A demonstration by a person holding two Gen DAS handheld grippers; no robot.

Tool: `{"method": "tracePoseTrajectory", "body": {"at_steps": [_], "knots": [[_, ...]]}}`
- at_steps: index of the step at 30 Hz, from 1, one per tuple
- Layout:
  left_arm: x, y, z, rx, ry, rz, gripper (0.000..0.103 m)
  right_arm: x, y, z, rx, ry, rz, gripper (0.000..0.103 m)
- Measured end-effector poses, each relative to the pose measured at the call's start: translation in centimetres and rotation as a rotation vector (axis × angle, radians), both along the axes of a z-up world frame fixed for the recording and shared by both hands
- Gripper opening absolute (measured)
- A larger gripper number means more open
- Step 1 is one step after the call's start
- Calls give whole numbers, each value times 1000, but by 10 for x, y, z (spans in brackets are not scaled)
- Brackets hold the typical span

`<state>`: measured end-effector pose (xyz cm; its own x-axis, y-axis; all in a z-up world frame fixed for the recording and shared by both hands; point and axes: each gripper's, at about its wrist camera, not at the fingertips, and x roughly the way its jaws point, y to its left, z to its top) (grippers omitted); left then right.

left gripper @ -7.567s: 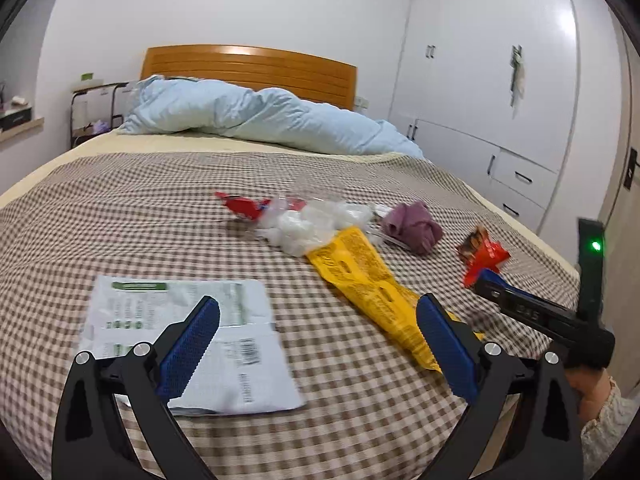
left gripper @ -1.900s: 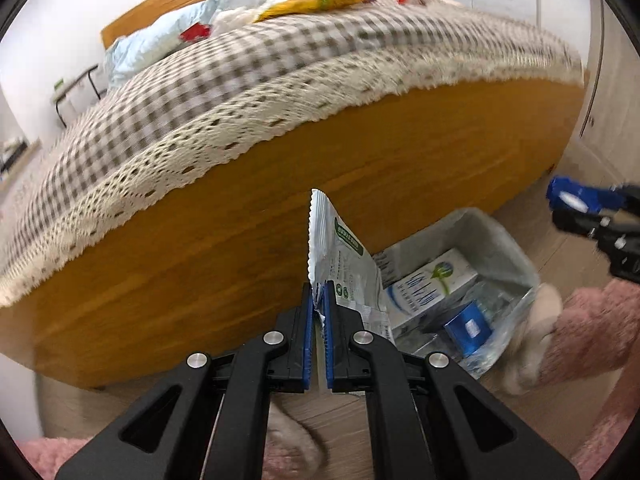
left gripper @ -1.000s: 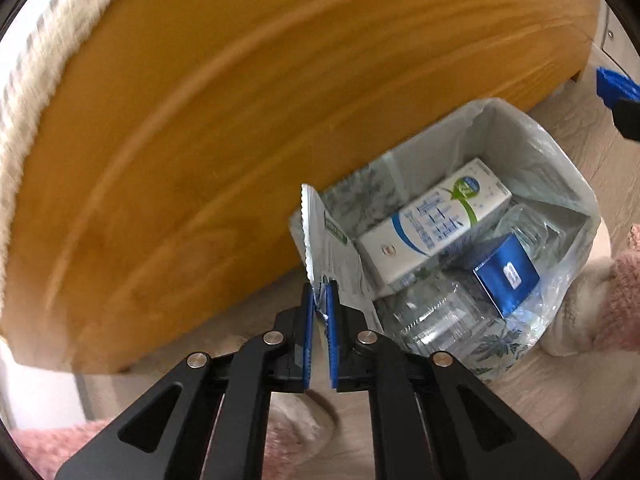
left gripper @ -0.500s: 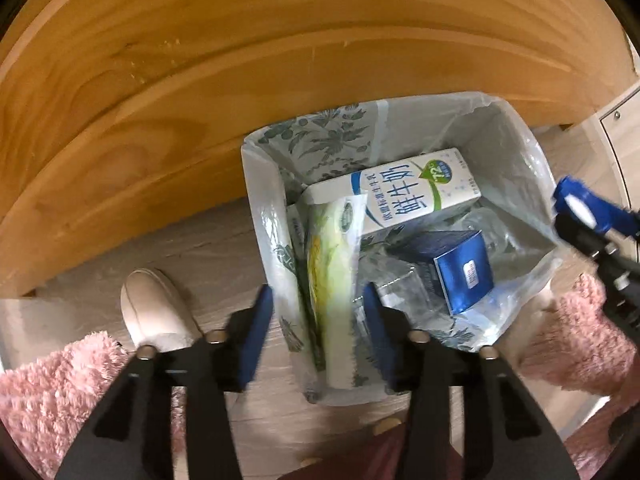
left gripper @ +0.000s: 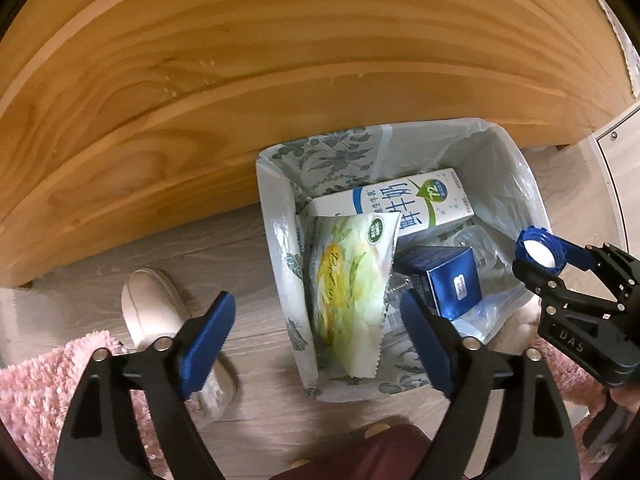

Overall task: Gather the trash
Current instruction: 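Open the left tool to drop the leaflet while the right tool releases the blue cap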

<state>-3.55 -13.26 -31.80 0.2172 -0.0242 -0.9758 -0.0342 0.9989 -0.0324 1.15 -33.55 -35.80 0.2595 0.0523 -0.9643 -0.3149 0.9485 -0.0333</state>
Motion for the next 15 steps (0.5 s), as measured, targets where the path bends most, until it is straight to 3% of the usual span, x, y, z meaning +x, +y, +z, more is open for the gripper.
{"method": "tracePoseTrajectory", "body": {"at_steps": [3,15], "knots": [[0,-1,2,8,-10,-2,89,-1,-1,-1,-4,9,0,54],[1,3,9,3,-22,4,93,1,-5,5,19,10,-11,86]]}}
